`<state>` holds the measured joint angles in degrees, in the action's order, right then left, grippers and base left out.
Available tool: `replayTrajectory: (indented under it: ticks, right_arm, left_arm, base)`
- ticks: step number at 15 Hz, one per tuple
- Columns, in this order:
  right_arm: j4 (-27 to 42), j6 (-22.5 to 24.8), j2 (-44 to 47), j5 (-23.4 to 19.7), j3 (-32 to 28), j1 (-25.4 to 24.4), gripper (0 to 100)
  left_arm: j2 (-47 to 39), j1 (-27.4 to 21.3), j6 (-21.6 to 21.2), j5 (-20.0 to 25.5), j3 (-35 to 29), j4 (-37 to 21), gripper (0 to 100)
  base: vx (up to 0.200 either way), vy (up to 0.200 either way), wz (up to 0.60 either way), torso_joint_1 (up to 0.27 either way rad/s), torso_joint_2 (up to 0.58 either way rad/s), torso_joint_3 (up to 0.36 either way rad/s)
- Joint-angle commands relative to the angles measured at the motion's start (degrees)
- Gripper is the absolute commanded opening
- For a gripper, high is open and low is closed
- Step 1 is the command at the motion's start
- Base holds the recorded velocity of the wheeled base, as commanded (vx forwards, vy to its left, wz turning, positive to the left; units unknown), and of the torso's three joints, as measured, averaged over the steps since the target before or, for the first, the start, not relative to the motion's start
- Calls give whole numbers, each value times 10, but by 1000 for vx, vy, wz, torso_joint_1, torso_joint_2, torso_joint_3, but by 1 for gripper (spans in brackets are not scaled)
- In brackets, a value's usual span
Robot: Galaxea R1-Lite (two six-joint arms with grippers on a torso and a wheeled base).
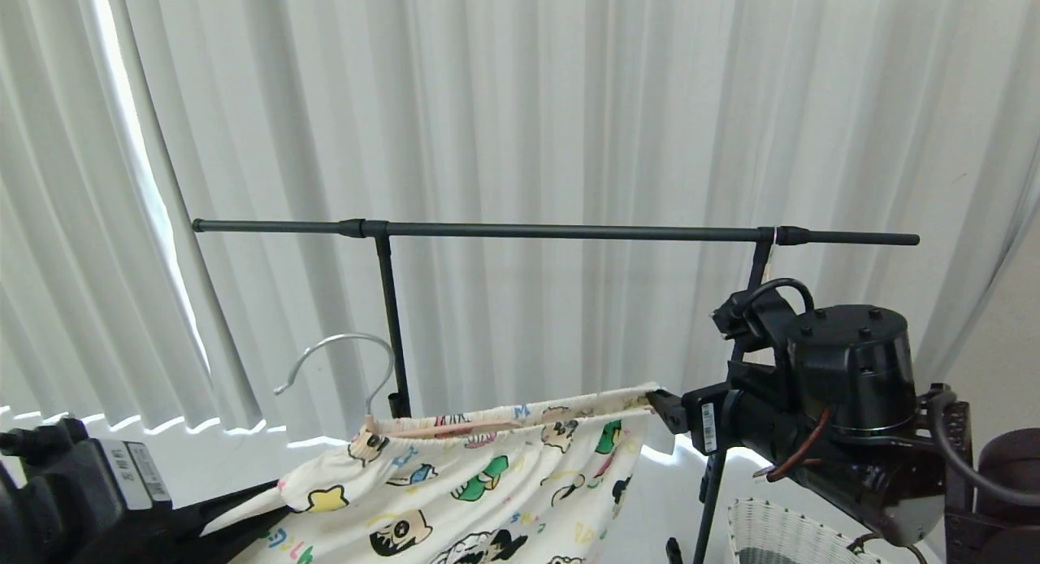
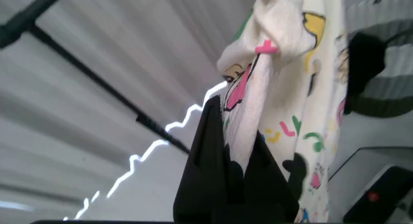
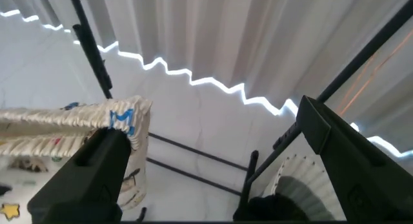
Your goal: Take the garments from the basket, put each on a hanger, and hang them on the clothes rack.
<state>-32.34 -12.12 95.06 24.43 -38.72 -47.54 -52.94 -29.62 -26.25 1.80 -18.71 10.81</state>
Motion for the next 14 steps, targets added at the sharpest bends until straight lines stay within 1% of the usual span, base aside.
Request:
replayTrajectory:
  ticks: [1,2,3,4,5,6,8,11,12,13,14]
  right_arm:
    - [-1,17,-26,-6,0,-2,100]
    - [-1,35,-38,-19,5,-5,100]
    - [0,46,-47,-32,8,-9,100]
    - [0,91,-68,-74,25,-15,100]
    - [0,130,-82,-105,40,-18,100]
    - [0,164,-92,-129,53,-20,100]
    - [0,213,-105,-163,65,-23,100]
    - [3,251,-117,-192,65,-31,100]
    - [11,263,-123,-214,63,-36,100]
    - [22,265,-128,-223,62,-42,100]
    - [69,266,-145,-242,51,-66,100]
  left_arm:
    - [-29,0,-1,-33,17,-1,0]
    - [-45,-1,3,-45,12,0,0]
    - [-53,-1,5,-46,6,0,0]
    - [-64,-1,11,-47,-12,1,0]
    - [-72,-1,22,-46,-25,1,0]
    - [-75,-2,35,-46,-33,1,0]
    - [-72,-4,52,-46,-41,5,0]
    - [-63,-21,52,-45,-40,15,0]
    - [-62,-34,52,-45,-39,15,0]
    - [-63,-40,52,-45,-39,15,0]
    - [-70,-44,52,-45,-41,15,0]
  base:
    - [0,0,0,0,0,0]
    - [0,0,0,0,0,0]
    - [0,0,0,0,0,0]
    - [0,0,0,0,0,0]
    - [0,0,0,0,0,0]
    - [0,0,0,0,0,0]
    - [0,0,0,0,0,0]
    - [0,0,0,0,0,0]
    - [0,0,0,0,0,0]
    - [0,0,0,0,0,0]
    - [0,0,0,0,0,0]
